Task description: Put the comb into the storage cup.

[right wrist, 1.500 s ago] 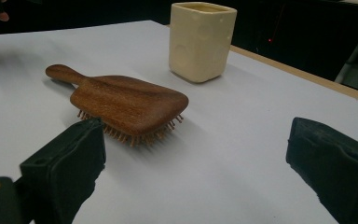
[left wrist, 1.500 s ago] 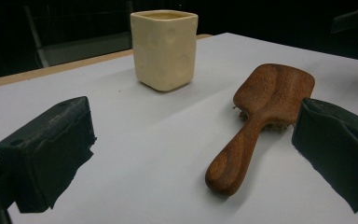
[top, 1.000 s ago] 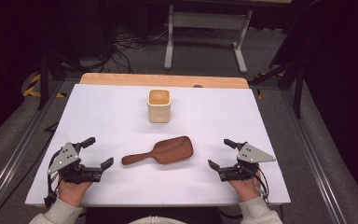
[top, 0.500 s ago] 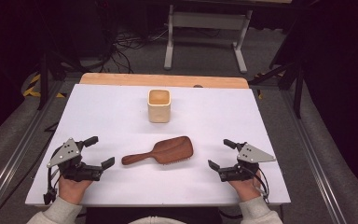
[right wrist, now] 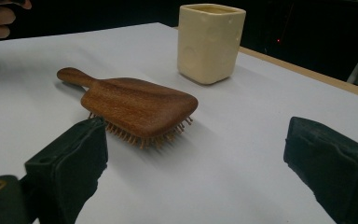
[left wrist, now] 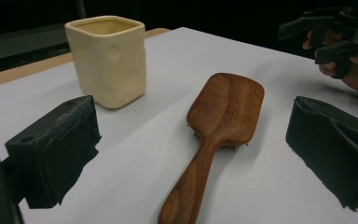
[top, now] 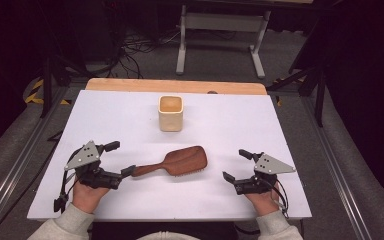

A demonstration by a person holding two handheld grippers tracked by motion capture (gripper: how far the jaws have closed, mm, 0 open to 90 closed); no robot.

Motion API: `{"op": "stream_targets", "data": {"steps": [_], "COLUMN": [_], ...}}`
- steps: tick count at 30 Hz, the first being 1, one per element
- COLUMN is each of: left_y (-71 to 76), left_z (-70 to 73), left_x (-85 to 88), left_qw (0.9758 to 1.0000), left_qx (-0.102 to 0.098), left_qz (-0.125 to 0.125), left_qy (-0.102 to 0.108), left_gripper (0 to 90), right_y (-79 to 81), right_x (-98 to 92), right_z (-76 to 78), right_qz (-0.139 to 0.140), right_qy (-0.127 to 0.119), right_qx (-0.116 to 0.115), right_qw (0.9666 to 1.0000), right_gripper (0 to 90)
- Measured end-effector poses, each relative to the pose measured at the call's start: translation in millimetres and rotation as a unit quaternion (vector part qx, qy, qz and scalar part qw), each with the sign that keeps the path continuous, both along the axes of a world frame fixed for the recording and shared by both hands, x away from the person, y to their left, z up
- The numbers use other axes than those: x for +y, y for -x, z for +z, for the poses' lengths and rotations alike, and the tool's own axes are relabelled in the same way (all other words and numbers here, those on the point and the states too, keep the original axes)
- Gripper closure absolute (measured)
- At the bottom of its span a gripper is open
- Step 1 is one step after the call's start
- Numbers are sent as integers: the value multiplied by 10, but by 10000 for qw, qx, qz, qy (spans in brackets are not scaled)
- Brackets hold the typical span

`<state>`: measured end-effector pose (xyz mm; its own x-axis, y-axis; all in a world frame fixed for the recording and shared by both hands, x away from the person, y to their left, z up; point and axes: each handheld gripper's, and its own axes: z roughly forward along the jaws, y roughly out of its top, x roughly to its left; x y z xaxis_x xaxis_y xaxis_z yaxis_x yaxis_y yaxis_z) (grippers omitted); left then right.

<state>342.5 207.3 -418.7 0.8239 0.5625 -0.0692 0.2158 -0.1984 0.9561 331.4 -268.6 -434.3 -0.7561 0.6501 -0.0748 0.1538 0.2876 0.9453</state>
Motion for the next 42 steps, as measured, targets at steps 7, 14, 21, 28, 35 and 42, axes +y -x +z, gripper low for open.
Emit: {"op": "stream_targets", "data": {"steps": [7,14,21,28,35,42], "left_y": [-59,-140,-209,-270,-362,-434], "left_z": [48,69,65,67,68,72], "left_x": [-165,-321,-436,-499,-544,-575], "left_qw": [9997,9985,9970,9958,9914,9860], "left_qx": [-20,52,140,185,225,578], "left_qz": [-237,-483,-677,-808,-1100,-1251], "left_qy": [-83,-258,-349,-384,-680,-942], "left_gripper": [32,37,41,40,49,37], "right_y": [4,5,0,-6,-12,-11], "right_x": [8,15,28,20,19,21], "right_z": [-10,-16,-25,-26,-29,-28], "right_qz": [44,53,187,180,229,256], "right_qy": [-78,-93,-115,-89,-100,-101], "right_qx": [-80,-137,-88,-13,42,30], "right_qw": [9999,9998,9997,9998,9997,9996], "right_gripper": [68,77,95,93,76,67]}}
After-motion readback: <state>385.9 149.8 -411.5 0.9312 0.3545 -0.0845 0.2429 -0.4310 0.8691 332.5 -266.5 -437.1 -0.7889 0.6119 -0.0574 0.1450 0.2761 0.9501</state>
